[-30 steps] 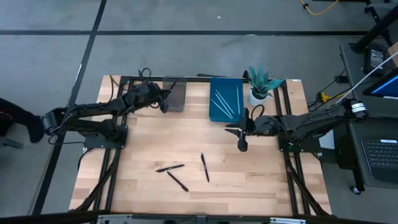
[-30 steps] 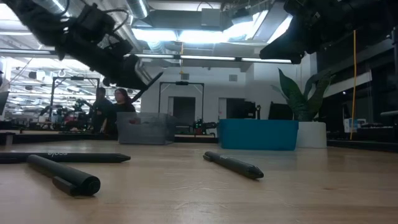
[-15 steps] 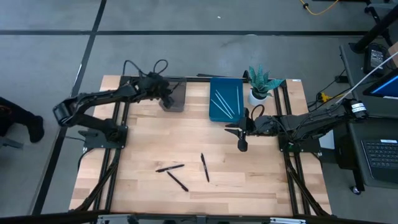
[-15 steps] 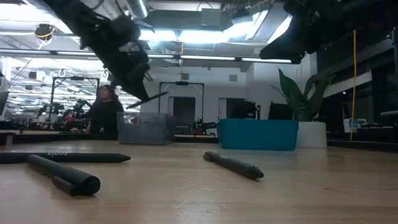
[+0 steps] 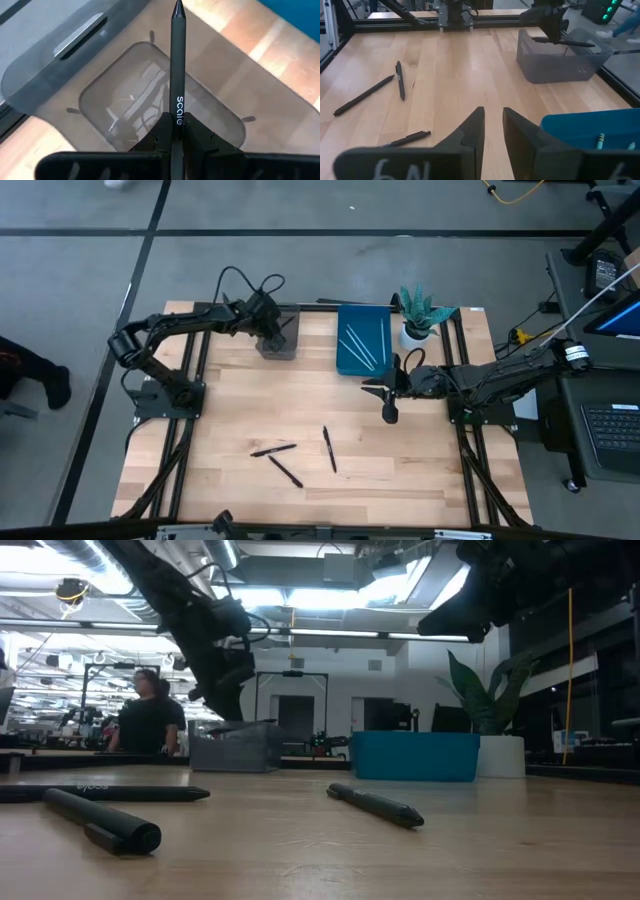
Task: Sort pens & pencils
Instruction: Put the black pen into the black bin
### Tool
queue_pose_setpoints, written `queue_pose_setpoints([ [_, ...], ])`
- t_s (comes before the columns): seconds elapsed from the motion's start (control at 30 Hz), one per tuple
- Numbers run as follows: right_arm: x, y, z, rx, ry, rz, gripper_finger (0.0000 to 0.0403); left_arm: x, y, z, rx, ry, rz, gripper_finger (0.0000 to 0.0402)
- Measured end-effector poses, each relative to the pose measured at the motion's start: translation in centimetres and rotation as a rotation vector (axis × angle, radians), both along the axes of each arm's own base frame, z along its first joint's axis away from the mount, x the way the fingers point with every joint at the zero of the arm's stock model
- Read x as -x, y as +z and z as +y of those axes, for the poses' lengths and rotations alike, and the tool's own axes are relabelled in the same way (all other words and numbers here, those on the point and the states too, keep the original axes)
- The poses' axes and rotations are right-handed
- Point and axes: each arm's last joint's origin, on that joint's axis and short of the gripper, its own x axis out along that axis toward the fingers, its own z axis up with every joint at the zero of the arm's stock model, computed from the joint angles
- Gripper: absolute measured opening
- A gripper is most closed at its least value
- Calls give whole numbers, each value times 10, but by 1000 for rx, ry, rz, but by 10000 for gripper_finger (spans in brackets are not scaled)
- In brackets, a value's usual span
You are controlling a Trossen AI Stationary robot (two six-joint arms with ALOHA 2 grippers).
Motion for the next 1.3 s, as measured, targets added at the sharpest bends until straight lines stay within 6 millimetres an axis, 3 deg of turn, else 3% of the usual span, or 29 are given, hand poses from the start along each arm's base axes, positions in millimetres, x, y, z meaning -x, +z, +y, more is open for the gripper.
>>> queue_pose_setpoints([
  [0.23,0,0,0,12,5,3,71,12,-5,3,68,46,61,14],
  [0.57,0,0,0,24,10,4,71,11,-4,2,88,11,36,14],
  [0.87,0,0,0,22,9,1,71,10,-4,2,92,1,27,75],
  [1.3,0,0,0,21,10,1,71,7,6,-2,2,-155,13,81],
])
